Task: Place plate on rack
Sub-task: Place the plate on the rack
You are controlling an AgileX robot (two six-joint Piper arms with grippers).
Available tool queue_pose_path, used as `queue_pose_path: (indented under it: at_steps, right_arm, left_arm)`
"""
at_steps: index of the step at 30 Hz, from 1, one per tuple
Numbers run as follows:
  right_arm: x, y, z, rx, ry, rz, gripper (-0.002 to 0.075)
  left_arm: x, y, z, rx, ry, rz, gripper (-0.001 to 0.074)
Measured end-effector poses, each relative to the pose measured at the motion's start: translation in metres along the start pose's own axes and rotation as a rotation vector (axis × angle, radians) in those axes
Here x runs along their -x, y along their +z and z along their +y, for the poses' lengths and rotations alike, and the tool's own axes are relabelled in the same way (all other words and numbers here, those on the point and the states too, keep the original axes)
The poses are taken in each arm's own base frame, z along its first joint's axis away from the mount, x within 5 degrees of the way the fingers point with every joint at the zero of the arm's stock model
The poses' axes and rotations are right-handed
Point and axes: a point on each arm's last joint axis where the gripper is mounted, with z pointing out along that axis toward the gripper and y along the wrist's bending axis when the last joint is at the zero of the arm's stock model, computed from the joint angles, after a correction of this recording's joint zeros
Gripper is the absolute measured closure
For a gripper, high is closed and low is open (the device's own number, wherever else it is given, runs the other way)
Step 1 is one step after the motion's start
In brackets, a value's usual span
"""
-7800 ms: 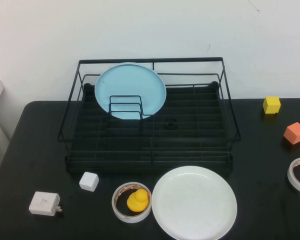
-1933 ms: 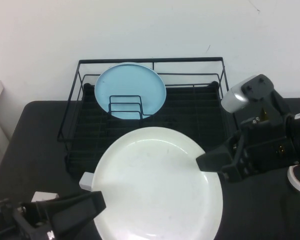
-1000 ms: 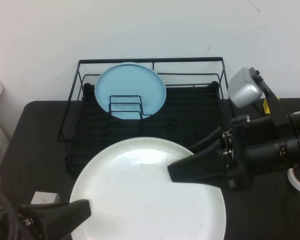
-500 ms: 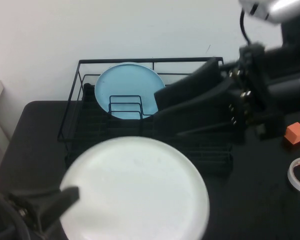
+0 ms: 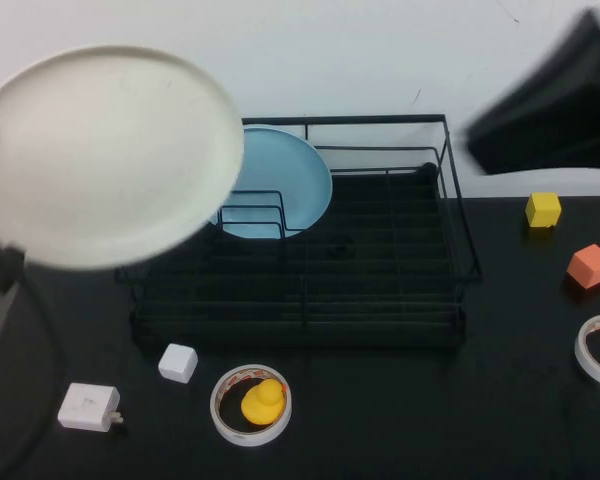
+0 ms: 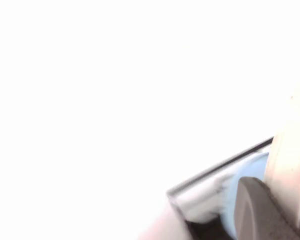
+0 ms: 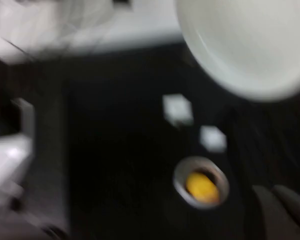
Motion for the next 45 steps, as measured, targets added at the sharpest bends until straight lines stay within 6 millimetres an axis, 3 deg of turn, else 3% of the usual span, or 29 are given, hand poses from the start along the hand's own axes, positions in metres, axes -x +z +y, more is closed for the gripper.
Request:
queue_pose_path:
  at_steps: [4,8,16,23,29,45]
  right_arm:
    - [-0.022,-0.020,0.005,-0.191,0.050,0.156,0.0722]
    - [-0.052,-0.027,0.016,-0.276,0.084,0.272,0.0725]
    - [-0.112,-0.028,0.053,-0.294,0.169,0.360,0.0726]
    - [-0.158,-0.020,0.078,-0.334,0.207,0.333,0.0726]
    - [-0.174,-0.023,0.091,-0.353,0.221,0.321,0.0726]
    - [-0.174,-0.025,0.093,-0.371,0.274,0.307,0.0726]
  left_arm:
    - [0.013,0.034,0.005,-0.053,0.274,-0.007,0.0711]
    - [0.015,0.071,0.004,-0.152,0.400,-0.023,0.0712]
    - [-0.010,0.152,0.005,-0.272,0.531,0.017,0.0712]
    - [-0.038,0.203,-0.008,-0.365,0.620,0.031,0.0713]
    - [-0.050,0.230,-0.013,-0.392,0.671,0.029,0.0713]
    - [-0.068,0.278,-0.010,-0.379,0.696,0.034,0.0713]
